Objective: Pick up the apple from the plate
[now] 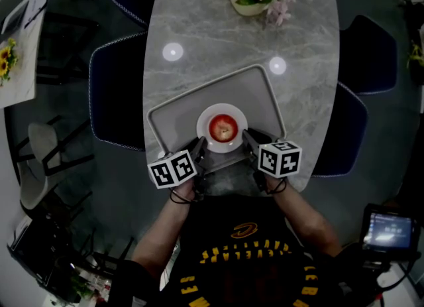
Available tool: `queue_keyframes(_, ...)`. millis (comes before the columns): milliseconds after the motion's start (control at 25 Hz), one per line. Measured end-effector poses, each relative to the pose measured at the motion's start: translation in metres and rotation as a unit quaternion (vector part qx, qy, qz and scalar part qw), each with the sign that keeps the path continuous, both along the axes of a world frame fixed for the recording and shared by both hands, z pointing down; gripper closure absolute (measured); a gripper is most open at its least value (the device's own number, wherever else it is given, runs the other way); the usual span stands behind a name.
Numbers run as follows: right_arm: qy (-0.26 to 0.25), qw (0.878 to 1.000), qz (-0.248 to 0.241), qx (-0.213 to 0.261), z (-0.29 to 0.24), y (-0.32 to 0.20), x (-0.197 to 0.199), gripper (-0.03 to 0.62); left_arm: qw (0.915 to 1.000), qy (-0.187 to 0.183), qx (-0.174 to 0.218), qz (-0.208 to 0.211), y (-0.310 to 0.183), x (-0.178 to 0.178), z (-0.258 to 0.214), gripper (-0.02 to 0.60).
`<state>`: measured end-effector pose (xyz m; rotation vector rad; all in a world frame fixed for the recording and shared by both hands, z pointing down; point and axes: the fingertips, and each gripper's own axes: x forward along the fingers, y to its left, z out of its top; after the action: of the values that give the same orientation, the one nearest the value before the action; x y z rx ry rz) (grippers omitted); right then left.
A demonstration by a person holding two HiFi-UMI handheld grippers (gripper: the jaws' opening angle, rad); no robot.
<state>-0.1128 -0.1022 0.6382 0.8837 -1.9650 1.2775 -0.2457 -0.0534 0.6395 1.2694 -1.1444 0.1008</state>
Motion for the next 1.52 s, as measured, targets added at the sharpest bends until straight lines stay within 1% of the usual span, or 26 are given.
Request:
queue_keyframes(200, -0.002, 1.0, -0.001, -0.002, 0.0, 0.003, 0.0, 0.539, 1.0, -0.002, -0.004, 0.005, 0.002, -0.001, 0.001, 0.532)
queue_keyframes(600, -0.02, 0.999, 0.023, -0.017, 0.001, -0.001, 0.004, 0.545, 0.9999, -0.001, -0.004, 0.015, 0.0, 0.004, 0.001, 0.532)
queue_keyframes(800, -0.023, 0.999, 0.033, -0.018, 0.001, -0.002, 0.01, 0.546, 0.9998, 0.013, -0.005, 0.011, -0.002, 0.009, -0.001, 0.538)
queue_keyframes(960, -0.026, 0.999, 0.042, -0.014, 0.001, -0.003, 0.018, 0.546, 0.9997, 0.014, 0.0, 0.018, -0.004, 0.016, -0.003, 0.538)
queue_keyframes(1240, -0.037, 0.997, 0.069, -0.004, -0.01, 0.01, 0.035, 0.546, 0.9991, 0.018, 0.011, 0.037, 0.002, 0.031, -0.013, 0.54)
queue_keyframes(1520, -0.045, 0.995, 0.087, 0.003, -0.02, 0.026, 0.062, 0.549, 0.998, 0.024, 0.016, 0.057, 0.012, 0.056, -0.02, 0.54)
